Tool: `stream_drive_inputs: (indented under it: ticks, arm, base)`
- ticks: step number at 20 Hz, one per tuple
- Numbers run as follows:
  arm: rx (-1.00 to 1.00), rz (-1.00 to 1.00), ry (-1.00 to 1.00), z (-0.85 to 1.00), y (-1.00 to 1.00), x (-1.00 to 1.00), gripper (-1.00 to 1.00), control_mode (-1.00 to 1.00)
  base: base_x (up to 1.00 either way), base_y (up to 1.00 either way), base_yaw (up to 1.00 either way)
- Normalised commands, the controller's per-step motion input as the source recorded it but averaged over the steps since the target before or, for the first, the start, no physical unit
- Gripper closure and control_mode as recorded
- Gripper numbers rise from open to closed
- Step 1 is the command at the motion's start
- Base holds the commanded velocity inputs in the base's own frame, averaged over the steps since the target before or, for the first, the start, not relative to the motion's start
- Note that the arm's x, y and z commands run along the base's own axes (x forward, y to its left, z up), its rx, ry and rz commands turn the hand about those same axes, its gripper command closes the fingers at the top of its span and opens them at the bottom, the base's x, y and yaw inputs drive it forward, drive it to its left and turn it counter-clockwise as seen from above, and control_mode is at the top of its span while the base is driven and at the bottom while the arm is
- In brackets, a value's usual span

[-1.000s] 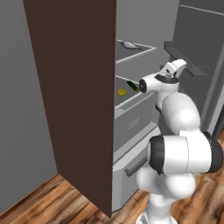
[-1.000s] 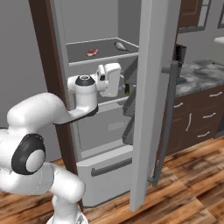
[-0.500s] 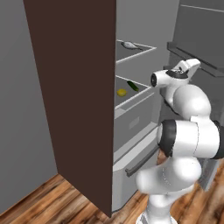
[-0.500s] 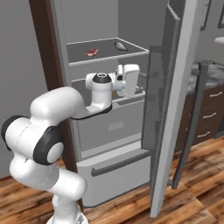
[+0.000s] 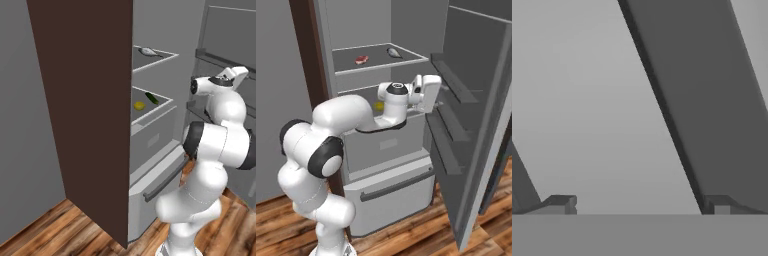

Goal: Gather the lemon and cucumber from the fridge and place them on a tray on the dining counter. Then gather the fish and steak from the fridge and place them on the other tray.

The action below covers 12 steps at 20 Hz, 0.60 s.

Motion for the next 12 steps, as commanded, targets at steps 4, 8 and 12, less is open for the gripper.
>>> stream_drive_inputs:
  ticks: [4,8,12]
  arm:
    - [0.02,-0.01,-0.02,0.0,-0.72,0.0,-1.0,-1.0]
    - [0.01,0.0,-0.05,0.0,-0.66,0.0,-1.0,-1.0]
    - [0.0,0.0,-0.08,0.0,-0.56,0.0,-1.0,-1.0]
  base:
    - [0.0,0.0,0.0]
    - [0.0,0.0,0.0]
    - [0.0,0.0,0.0]
